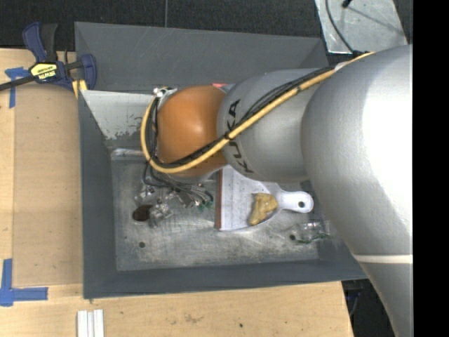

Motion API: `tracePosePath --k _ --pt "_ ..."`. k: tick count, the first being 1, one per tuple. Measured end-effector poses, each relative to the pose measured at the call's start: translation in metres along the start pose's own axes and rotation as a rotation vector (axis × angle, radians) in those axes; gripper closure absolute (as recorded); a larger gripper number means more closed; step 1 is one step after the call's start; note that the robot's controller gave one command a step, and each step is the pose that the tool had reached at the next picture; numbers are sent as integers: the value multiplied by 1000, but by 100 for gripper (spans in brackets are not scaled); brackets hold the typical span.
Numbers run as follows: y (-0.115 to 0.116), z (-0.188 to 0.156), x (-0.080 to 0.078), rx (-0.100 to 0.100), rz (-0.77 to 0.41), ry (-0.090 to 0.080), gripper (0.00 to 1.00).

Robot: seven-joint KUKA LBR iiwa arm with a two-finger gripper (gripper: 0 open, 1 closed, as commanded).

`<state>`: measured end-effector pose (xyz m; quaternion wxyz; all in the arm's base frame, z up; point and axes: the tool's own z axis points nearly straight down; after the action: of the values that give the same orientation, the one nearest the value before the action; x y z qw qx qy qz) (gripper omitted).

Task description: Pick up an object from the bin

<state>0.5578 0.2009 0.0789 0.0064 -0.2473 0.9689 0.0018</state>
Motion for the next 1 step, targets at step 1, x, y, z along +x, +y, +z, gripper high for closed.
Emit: tracePosePath --k 1 --pt "0 -12 2 -1 0 12 100"
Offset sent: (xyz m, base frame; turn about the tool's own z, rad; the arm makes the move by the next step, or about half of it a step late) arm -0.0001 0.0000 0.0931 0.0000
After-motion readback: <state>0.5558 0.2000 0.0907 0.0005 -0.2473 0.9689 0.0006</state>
